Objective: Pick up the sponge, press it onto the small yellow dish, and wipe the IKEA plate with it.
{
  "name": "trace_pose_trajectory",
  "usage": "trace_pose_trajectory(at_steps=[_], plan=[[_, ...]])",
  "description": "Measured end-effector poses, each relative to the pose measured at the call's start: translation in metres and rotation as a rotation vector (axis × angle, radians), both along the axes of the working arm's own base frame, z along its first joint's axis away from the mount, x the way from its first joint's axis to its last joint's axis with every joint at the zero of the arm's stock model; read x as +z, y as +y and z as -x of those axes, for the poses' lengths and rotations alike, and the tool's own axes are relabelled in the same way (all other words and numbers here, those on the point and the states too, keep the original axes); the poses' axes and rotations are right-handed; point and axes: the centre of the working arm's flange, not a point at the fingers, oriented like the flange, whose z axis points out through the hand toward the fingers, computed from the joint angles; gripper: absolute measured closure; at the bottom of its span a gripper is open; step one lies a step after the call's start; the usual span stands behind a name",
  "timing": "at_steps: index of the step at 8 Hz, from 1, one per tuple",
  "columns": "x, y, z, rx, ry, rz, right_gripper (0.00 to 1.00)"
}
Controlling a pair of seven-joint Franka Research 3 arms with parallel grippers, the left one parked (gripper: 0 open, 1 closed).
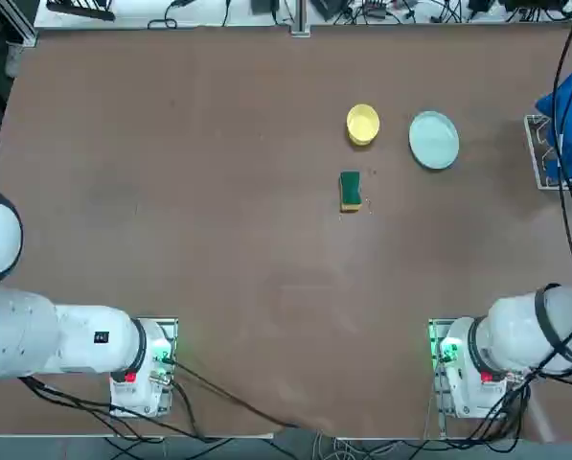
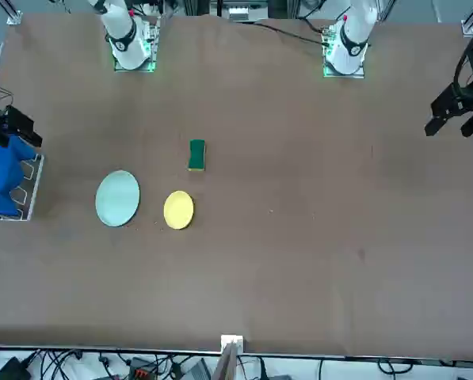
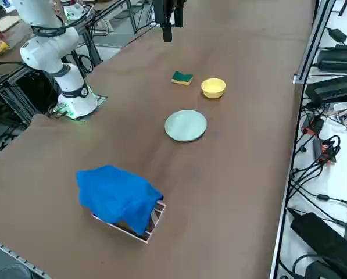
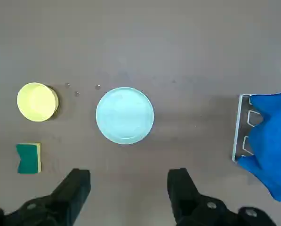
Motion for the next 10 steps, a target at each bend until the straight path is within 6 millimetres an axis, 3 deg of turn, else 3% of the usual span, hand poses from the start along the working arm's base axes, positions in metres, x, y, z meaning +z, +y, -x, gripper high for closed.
trace_pose_trajectory(at_steps=[5,8,10], plan=[[-0.012,0.008,0.000,0.019,0.045,-0.003,0.00],[-0.074,0.059,-0.004,0.045,0.195,0.003,0.00],[-0.129,0.112,-0.004,-0.001,0.202,0.026,0.00]])
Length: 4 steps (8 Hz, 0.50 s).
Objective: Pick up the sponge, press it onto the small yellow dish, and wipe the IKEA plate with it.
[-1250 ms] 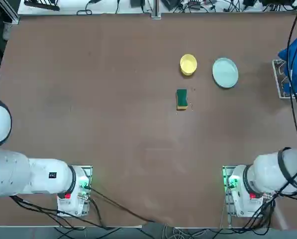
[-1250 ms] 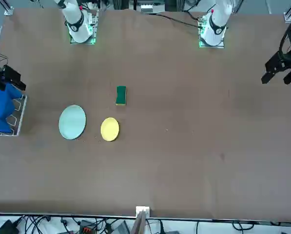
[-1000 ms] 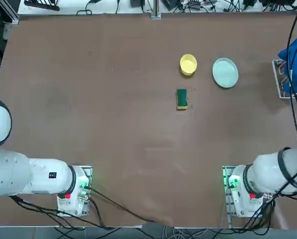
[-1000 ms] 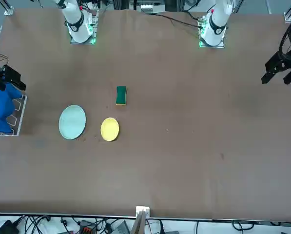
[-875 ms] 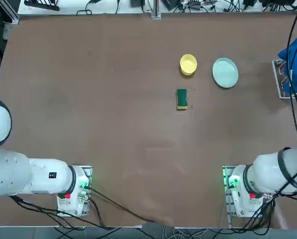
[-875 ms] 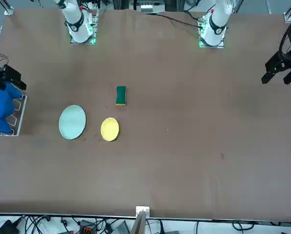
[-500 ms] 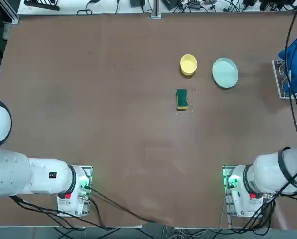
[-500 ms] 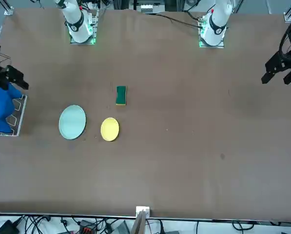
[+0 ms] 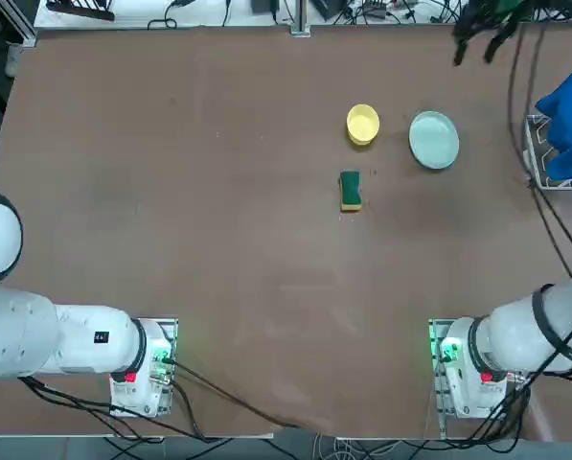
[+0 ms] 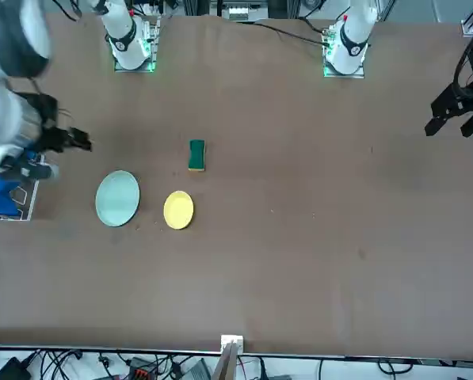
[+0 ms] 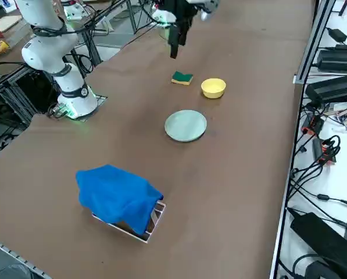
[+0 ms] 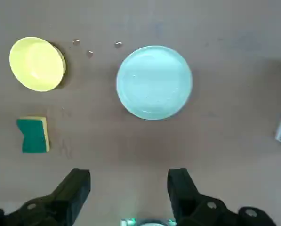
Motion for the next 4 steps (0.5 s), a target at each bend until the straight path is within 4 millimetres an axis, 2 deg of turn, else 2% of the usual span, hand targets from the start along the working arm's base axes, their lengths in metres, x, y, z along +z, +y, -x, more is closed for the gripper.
trace_pose_trajectory(at_steps=[2,4], plan=[[-0.045,0.064,0.013,-0.027,-0.057,0.014,0.00],[-0.100,0.123,0.041,-0.049,-0.176,-0.012,0.00]])
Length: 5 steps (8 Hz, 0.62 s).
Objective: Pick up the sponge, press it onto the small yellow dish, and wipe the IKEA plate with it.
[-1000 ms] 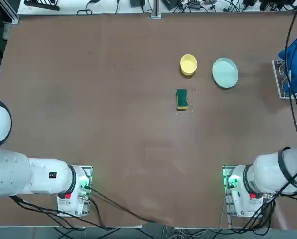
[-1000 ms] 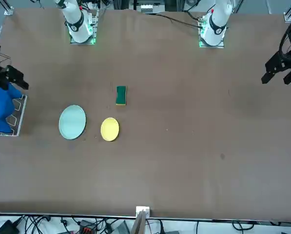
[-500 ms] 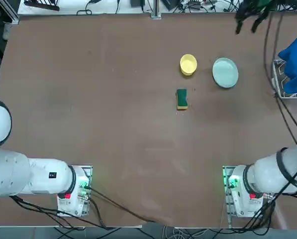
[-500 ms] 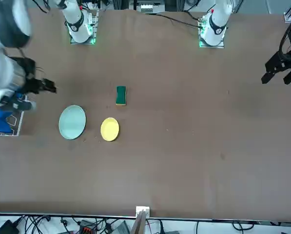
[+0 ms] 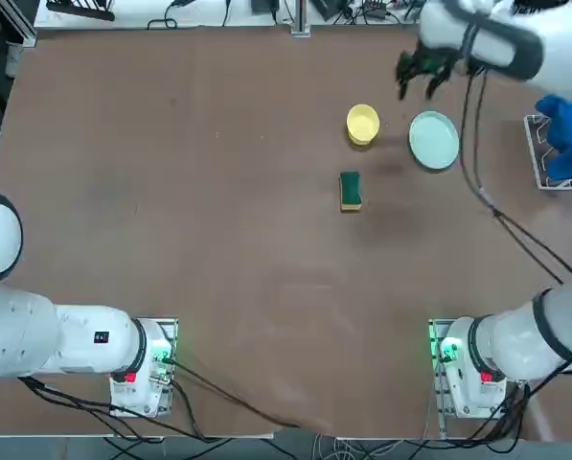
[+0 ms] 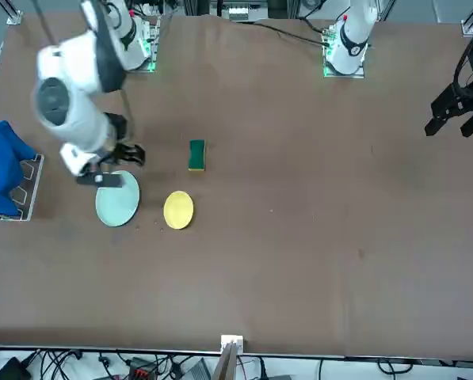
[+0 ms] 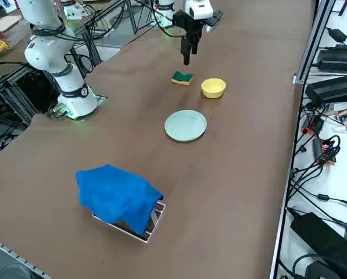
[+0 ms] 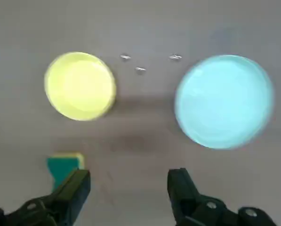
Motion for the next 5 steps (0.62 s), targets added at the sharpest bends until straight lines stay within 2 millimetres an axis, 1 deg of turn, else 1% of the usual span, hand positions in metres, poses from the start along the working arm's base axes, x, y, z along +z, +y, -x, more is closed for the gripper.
trace_pose_trajectory(at_steps=[1,2,3,4,5], plan=[[-0.034,0.029,0.022,-0.009,-0.063,-0.027,0.00],[-0.066,0.055,0.048,-0.023,-0.093,-0.047,0.00],[-0.091,0.078,0.072,-0.036,-0.089,-0.052,0.00],[-0.107,0.097,0.088,-0.042,-0.077,-0.050,0.00],[-0.115,0.110,0.097,-0.044,-0.070,-0.049,0.00]])
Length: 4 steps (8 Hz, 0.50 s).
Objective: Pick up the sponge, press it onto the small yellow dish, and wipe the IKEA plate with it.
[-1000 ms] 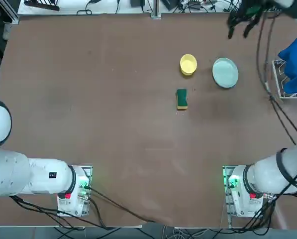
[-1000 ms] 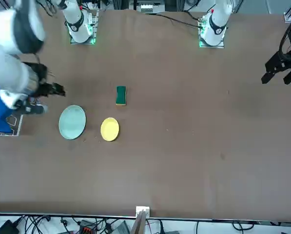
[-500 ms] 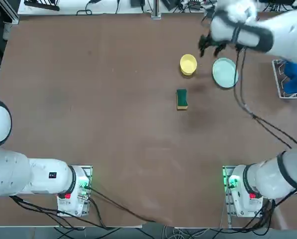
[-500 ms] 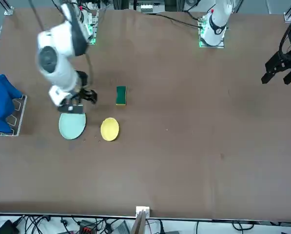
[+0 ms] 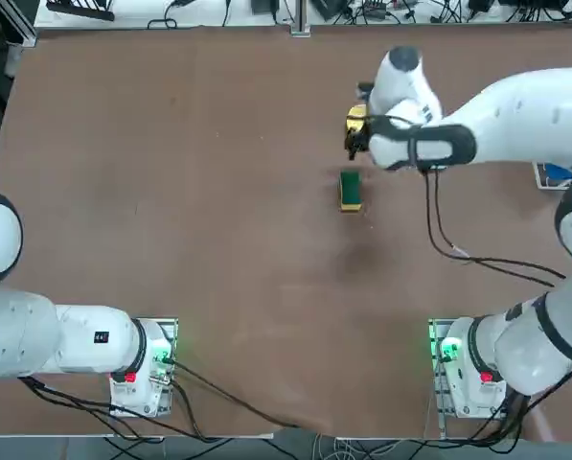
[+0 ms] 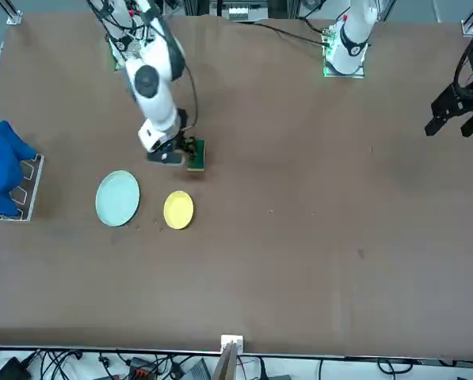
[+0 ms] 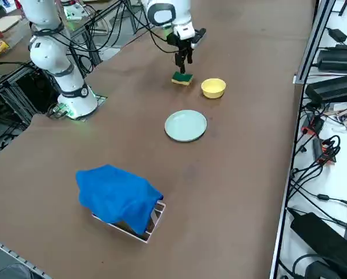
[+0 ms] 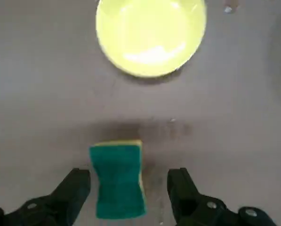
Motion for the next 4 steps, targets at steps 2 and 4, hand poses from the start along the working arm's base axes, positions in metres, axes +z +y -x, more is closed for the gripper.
trace_pose_trajectory(at_steps=[2,4], plan=[[-0.013,0.011,0.008,0.013,0.006,0.001,0.00],[-0.033,0.017,0.013,0.025,0.010,-0.001,0.00]])
